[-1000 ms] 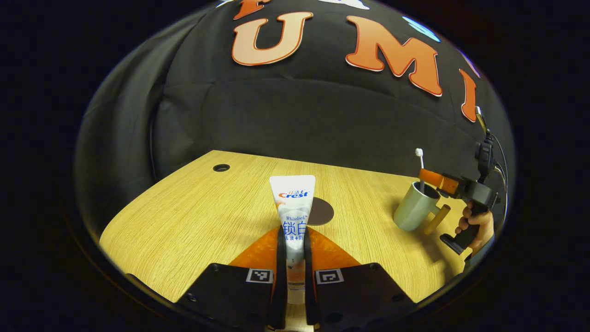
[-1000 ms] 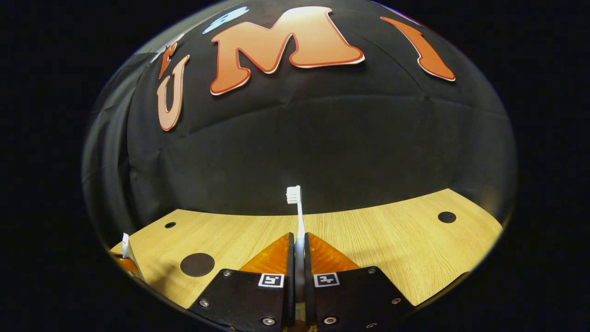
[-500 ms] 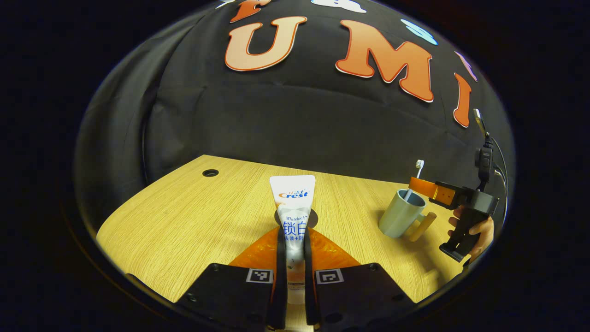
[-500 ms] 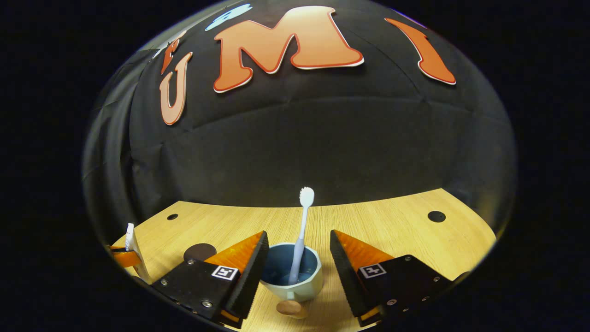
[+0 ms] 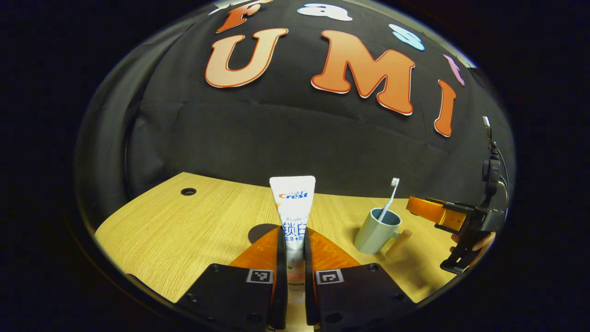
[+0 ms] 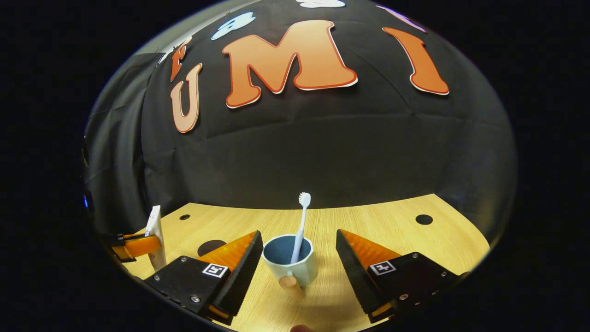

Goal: Put the toothbrush and toothpaste on the desktop into the cup, then pick up the cup and place it on the coaster on the desktop.

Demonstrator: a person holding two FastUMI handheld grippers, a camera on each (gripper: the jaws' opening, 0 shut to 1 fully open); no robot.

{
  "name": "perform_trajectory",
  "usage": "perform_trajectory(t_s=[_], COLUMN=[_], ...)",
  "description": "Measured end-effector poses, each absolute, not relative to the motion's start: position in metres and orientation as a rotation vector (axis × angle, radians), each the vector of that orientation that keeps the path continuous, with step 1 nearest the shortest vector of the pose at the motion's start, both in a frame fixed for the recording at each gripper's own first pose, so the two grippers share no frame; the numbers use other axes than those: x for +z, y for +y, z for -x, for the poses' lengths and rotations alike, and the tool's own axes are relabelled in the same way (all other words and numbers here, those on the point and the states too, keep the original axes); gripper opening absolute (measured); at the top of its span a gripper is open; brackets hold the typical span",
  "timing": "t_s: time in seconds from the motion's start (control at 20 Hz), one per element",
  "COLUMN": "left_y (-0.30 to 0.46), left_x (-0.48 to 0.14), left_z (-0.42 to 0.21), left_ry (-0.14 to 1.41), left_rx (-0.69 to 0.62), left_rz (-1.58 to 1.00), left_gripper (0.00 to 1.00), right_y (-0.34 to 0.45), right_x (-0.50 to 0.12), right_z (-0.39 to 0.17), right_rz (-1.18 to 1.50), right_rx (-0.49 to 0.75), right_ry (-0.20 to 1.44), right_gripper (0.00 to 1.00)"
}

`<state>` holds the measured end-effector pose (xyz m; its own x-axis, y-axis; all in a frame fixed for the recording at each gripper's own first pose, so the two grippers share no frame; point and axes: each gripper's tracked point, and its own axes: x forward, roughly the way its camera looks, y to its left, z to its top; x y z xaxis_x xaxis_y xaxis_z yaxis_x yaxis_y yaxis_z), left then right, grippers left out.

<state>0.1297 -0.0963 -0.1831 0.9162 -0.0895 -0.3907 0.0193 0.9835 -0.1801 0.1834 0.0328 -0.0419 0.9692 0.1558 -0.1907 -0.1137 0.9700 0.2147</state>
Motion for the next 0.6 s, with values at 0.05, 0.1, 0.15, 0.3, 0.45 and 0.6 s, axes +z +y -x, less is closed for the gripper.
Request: perform_trajectory(t_s=[0.05,0.1,0.15,0.3,0.45,0.6], left_y=[-0.101,-0.107,-0.112,-0.128,-0.148,-0.171], left_x=[-0.179,-0.174,-0.169,-0.153,-0.137,-0.123], left_z=[-0.132,-0.136,-0.140,-0.155,-0.169,-0.183], left_ry=[0.394,0.377,0.359,0.298,0.238,0.175], left_rx=[-0.066,-0.081,-0.092,-0.124,-0.157,-0.186], left_rz=[0.176,0.179,0.179,0.175,0.171,0.182], left_gripper=[0.19,0.19,0.19,0.19,0.19,0.19], right_y=[0.030,0.026,0.023,0.017,0.007,-0.004], right_x=[-0.040,-0.037,-0.034,-0.028,-0.024,-0.021], right_z=[-0.179,-0.176,-0.171,-0.160,-0.149,-0.139], right_rz=[-0.197,-0.190,-0.188,-0.201,-0.200,-0.183], right_rx=[0.136,0.133,0.130,0.131,0.128,0.123], right_ry=[0.203,0.196,0.188,0.169,0.157,0.139], right_gripper=[0.96,0.96,0.96,0.96,0.96,0.96])
